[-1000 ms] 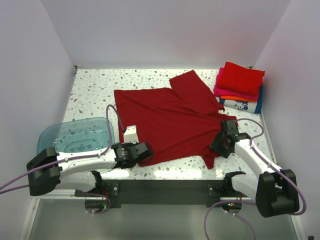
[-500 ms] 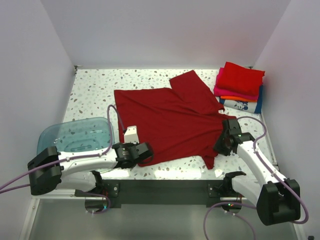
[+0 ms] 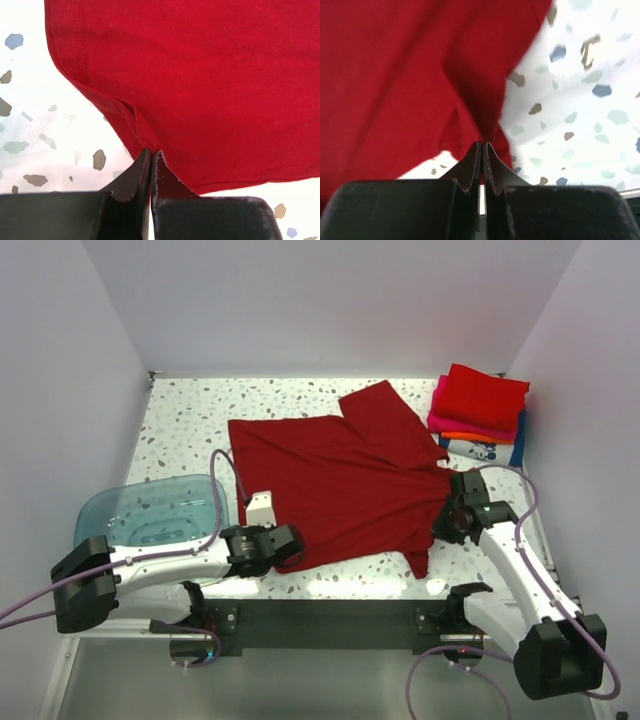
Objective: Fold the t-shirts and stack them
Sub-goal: Flatten the tshirt out
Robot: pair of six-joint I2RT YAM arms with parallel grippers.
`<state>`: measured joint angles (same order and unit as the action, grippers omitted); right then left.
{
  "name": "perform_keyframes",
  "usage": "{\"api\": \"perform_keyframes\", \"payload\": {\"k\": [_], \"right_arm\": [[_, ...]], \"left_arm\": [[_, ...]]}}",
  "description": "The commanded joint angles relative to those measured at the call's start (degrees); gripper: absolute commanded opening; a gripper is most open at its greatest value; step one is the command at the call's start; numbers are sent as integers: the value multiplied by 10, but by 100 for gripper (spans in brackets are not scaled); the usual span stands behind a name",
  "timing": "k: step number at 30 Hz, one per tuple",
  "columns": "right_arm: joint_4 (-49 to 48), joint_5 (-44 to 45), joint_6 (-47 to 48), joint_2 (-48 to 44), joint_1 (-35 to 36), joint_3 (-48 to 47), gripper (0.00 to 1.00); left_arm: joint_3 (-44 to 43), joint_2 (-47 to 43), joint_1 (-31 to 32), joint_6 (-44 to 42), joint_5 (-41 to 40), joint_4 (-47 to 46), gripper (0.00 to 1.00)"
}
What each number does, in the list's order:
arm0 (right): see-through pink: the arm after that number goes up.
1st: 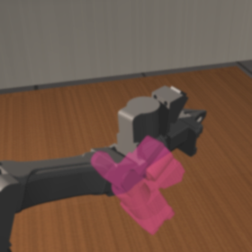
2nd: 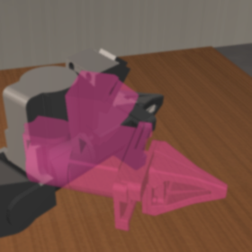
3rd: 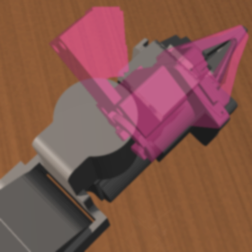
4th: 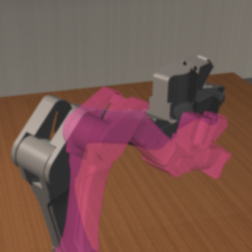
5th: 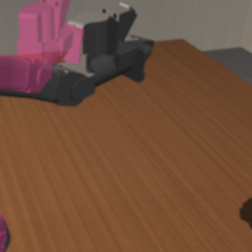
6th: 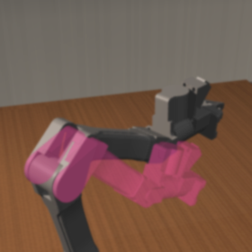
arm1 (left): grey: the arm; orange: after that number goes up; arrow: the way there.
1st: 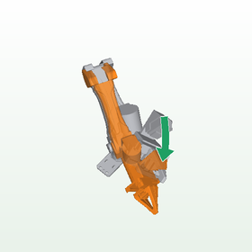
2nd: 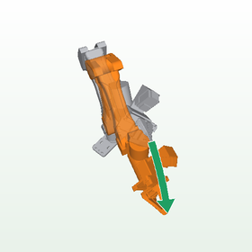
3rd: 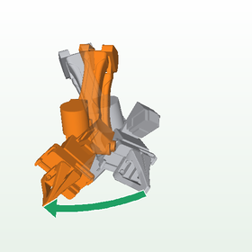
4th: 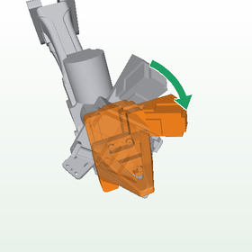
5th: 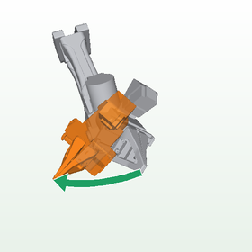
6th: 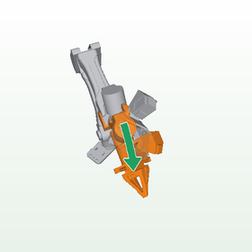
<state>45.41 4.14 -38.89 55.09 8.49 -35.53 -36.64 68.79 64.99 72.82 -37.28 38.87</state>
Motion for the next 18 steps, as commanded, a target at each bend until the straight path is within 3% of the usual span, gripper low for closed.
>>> {"api": "perform_keyframes", "payload": {"k": [1, 6, 18], "right_arm": [[42, 21, 29, -37, -3, -91, 0], [111, 53, 52, -61, -3, -202, 0], [220, 54, 55, -132, -3, -341, 0]], "left_arm": [[-1, -31, -2, -11, -11, 21, 0], [-7, -63, -2, -24, -10, 45, 0], [-19, -144, -1, -23, 11, 121, 0]]}}
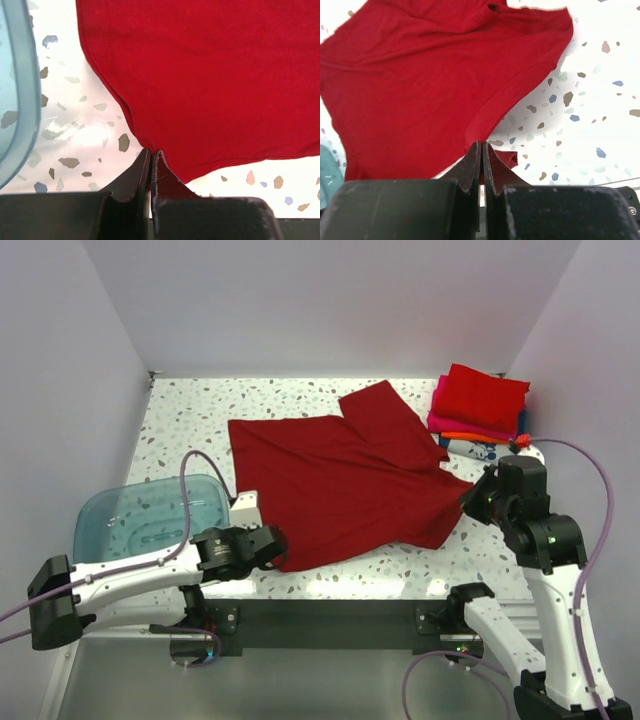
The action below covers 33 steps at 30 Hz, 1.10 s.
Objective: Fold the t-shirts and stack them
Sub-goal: Flatten the tshirt out, then fold the tshirt
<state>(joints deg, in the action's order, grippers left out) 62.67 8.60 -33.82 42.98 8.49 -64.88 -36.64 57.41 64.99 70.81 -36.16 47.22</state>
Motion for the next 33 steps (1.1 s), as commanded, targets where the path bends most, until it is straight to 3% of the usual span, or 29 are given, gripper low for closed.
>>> {"api": "perform_keyframes", "payload": {"k": [1, 20, 28, 33], "right_arm": [[53, 5, 3, -14, -3, -54, 0], [126, 3, -8, -76, -3, -76, 0], [60, -14, 10, -49, -3, -7, 0], [-32, -33, 25, 38, -3, 34, 0]], "left_arm": [[-21, -36, -1, -2, 0, 42, 0], [-98, -187, 11, 33, 3, 190, 0], [-70, -205, 11, 30, 7, 157, 0], [-71, -201, 8, 38, -38, 122, 0]]}}
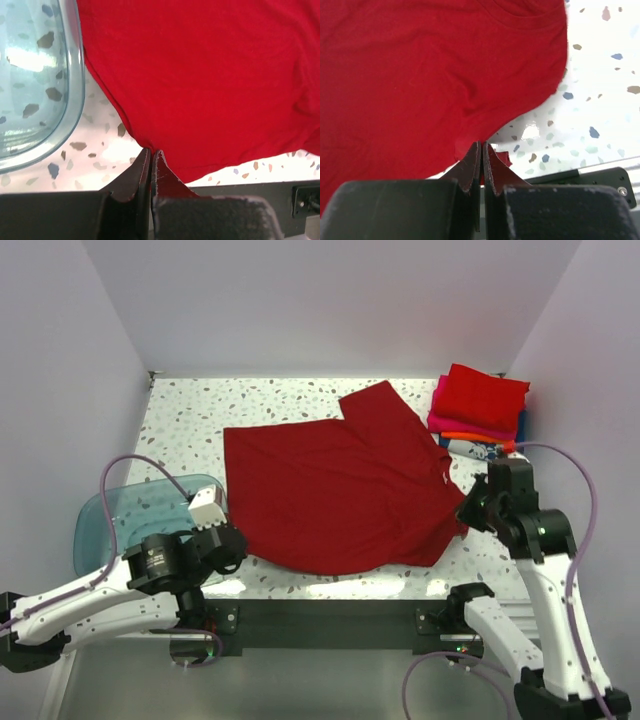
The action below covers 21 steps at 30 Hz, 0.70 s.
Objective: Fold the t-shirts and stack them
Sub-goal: Fold the tshirt
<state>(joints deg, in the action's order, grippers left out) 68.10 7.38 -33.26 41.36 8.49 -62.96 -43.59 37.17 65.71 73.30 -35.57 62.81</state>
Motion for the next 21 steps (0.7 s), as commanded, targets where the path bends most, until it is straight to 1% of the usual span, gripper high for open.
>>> {"api": "perform_keyframes", "payload": {"k": [1, 4, 5, 7, 9, 10, 12, 13, 14, 16, 21], "right_arm": [[-97, -24, 21, 67, -3, 16, 0], [-139, -31, 26, 117, -3, 16, 0], [-158, -32, 28, 130, -2, 14, 0], [-173, -37, 31, 166, -3, 9, 0], [-195, -49, 33, 190, -3, 3, 0], [-203, -52, 33, 214, -3, -1, 0], [-220, -54, 38, 248, -3, -12, 0], [-225, -54, 38, 248, -3, -12, 0], [-235, -56, 42, 272, -3, -22, 0], [-243, -56, 46, 295, -3, -32, 0], [-260, -57, 61, 391, -2, -80, 0]], "left_arm": [[2, 4, -1, -1, -52, -57, 0], [1, 42, -14, -47, -54, -104, 0], [-2, 74, -25, -59, -52, -112, 0], [-13, 105, -44, -93, -48, -129, 0], [-15, 134, -80, -117, -40, -147, 0], [-9, 136, -94, -139, -26, -170, 0], [5, 139, -156, -156, -7, -189, 0], [11, 137, -156, -158, -4, -191, 0], [17, 131, -178, -158, 0, -195, 0], [33, 123, -191, -157, 4, -203, 0], [50, 115, -228, -153, 9, -204, 0]]}}
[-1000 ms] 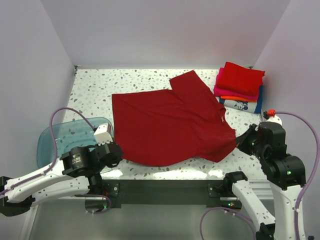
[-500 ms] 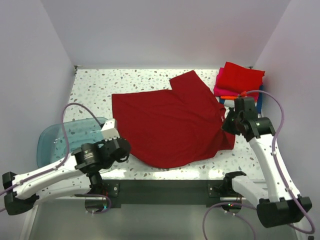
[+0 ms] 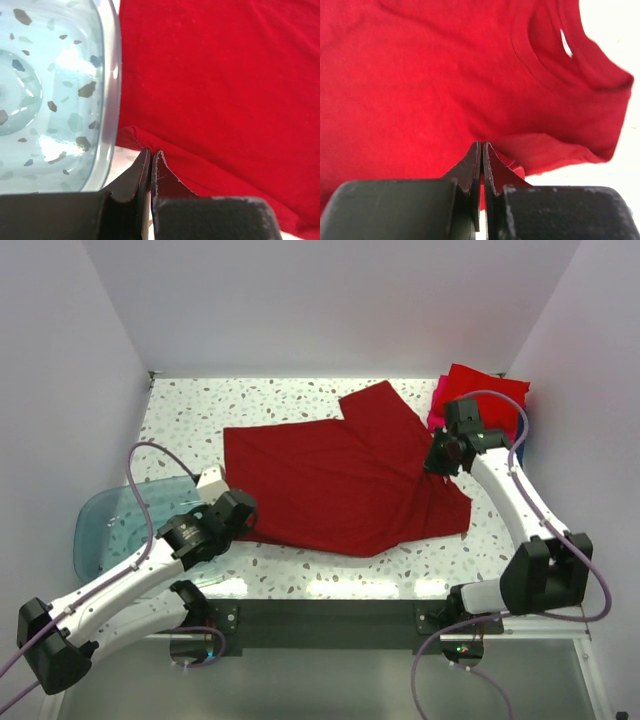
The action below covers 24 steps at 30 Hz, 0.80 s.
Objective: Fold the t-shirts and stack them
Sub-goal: Fold the tshirt
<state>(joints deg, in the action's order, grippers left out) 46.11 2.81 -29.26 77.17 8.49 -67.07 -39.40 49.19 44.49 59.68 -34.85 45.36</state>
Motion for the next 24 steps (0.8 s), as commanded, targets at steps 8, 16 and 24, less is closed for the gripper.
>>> {"api": "perform_keyframes", "payload": {"k": [8, 16, 24], "right_arm": [[-52, -19, 29, 144, -3, -117, 0], [-44, -27, 32, 242, -3, -191, 0], [-37, -27, 37, 285, -3, -225, 0]], "left_arm": [[32, 6, -53, -6, -10, -22, 0], [59, 25, -97, -19, 4, -43, 0], [66, 40, -124, -36, 10, -57, 0]]}}
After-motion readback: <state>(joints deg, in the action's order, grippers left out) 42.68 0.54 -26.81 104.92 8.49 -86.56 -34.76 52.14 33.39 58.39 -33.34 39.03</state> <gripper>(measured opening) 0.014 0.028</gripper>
